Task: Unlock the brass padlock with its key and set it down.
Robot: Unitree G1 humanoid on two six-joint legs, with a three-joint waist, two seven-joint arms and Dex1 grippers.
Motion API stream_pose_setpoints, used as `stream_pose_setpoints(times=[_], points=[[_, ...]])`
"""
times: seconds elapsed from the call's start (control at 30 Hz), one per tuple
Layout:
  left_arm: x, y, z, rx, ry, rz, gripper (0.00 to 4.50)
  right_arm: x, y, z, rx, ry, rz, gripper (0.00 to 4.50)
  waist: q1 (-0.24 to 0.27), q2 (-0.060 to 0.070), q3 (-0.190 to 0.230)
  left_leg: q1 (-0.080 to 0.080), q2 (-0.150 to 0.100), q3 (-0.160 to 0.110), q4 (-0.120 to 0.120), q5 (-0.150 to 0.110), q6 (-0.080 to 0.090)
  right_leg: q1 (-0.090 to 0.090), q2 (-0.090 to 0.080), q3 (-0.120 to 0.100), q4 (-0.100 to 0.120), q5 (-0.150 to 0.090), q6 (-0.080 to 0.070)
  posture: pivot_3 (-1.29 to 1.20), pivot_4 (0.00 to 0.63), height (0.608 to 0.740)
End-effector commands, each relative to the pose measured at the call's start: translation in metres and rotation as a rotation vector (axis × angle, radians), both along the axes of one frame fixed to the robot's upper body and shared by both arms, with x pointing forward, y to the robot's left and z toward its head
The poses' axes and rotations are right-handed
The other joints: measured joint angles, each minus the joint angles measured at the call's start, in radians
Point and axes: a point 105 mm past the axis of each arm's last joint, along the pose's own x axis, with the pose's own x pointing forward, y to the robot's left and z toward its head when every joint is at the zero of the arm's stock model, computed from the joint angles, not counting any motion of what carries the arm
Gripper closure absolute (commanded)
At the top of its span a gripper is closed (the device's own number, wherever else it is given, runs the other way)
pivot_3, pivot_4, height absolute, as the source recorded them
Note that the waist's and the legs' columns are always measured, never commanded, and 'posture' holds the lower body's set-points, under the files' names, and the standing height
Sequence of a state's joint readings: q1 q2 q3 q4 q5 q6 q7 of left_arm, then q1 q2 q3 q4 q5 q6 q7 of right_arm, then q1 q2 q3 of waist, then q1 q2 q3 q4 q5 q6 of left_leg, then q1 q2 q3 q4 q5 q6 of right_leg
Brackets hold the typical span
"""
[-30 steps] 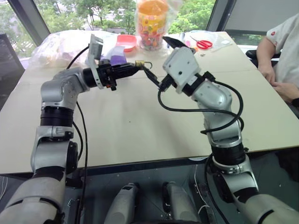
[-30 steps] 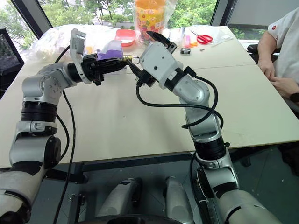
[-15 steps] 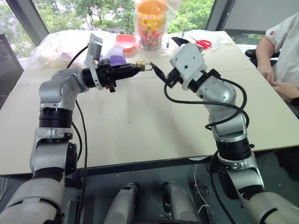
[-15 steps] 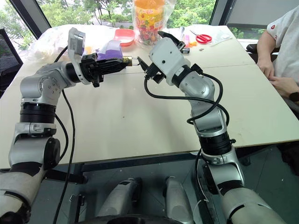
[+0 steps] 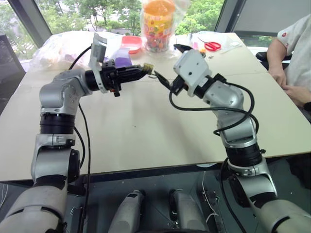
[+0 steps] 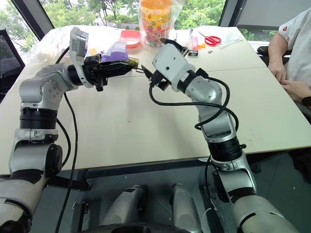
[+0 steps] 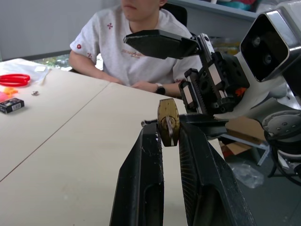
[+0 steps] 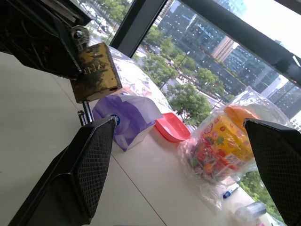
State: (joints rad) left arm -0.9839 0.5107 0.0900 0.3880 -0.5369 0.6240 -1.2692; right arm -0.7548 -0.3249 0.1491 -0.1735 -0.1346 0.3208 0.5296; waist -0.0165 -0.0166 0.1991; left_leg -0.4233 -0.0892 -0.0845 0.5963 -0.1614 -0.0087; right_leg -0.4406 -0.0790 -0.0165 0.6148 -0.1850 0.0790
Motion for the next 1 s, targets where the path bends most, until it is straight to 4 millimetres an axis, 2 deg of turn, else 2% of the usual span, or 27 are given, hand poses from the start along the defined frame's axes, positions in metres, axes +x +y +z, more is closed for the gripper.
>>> stream_pose_setpoints(times=[0.03, 0.27, 0.43, 0.67, 0.73, 0.8, 0.9, 1.0], points=[[-0.002, 0.0, 0.011, -0.006, -0.05, -0.007, 4.5, -0.006, -0.001, 0.012, 0.008, -0.048, 0.006, 0.02, 0.0, 0.0, 0.0, 0.0, 0.0, 0.0, 0.0, 0.0, 0.0, 0.0, 0.0, 0.0, 0.0, 0.0, 0.0, 0.0, 0.15, 0.74], [0.004, 0.001, 0.005, -0.014, -0.027, 0.014, 4.5, -0.003, -0.02, 0.017, 0.003, -0.055, -0.056, 0.02, 0.003, 0.0, 0.0, 0.0, 0.0, 0.0, 0.0, 0.0, 0.0, 0.0, 0.0, 0.0, 0.0, 0.0, 0.0, 0.0, 0.15, 0.74], [0.008, 0.0, 0.009, -0.059, -0.016, 0.016, 4.5, -0.004, -0.029, 0.012, 0.005, -0.016, -0.064, 0.02, 0.002, 0.0, 0.0, -0.001, 0.0, 0.0, 0.0, 0.0, 0.0, 0.0, 0.0, 0.0, 0.0, 0.0, 0.0, 0.0, 0.15, 0.74], [0.005, -0.003, 0.021, -0.123, 0.004, -0.022, 4.5, -0.004, -0.023, 0.001, 0.029, 0.061, -0.028, 0.02, 0.001, 0.0, 0.0, -0.001, 0.0, 0.0, 0.0, 0.0, 0.0, 0.0, 0.0, 0.0, 0.0, 0.0, 0.0, 0.0, 0.15, 0.74], [0.009, -0.003, 0.017, -0.123, 0.036, 0.0, 4.5, -0.004, -0.024, -0.002, 0.011, 0.066, -0.033, 0.02, 0.001, 0.0, 0.0, -0.001, 0.0, 0.0, 0.0, 0.0, 0.0, 0.0, 0.0, 0.0, 0.0, 0.0, 0.0, 0.0, 0.15, 0.74], [0.016, -0.006, 0.007, -0.149, 0.123, 0.033, 4.5, -0.005, -0.031, -0.012, -0.043, 0.11, -0.058, 0.02, 0.002, 0.0, 0.0, -0.001, 0.0, 0.0, 0.0, 0.0, 0.0, 0.0, 0.0, 0.0, 0.0, 0.0, 0.0, 0.0, 0.15, 0.74], [0.028, -0.02, -0.027, -0.141, 0.274, 0.112, 4.5, -0.009, -0.051, -0.039, -0.154, 0.246, -0.132, 0.02, 0.012, 0.0, 0.0, -0.001, 0.0, -0.001, 0.002, -0.001, 0.002, 0.001, 0.0, -0.001, -0.001, 0.0, 0.001, 0.0, 0.15, 0.74], [0.035, -0.04, -0.058, -0.194, 0.46, 0.141, 4.5, -0.028, -0.071, -0.069, -0.267, 0.443, -0.175, 0.02, 0.023, 0.0, 0.0, -0.003, -0.001, 0.0, 0.004, -0.002, 0.004, 0.002, -0.001, -0.002, -0.002, -0.001, 0.002, 0.0, 0.15, 0.74]])
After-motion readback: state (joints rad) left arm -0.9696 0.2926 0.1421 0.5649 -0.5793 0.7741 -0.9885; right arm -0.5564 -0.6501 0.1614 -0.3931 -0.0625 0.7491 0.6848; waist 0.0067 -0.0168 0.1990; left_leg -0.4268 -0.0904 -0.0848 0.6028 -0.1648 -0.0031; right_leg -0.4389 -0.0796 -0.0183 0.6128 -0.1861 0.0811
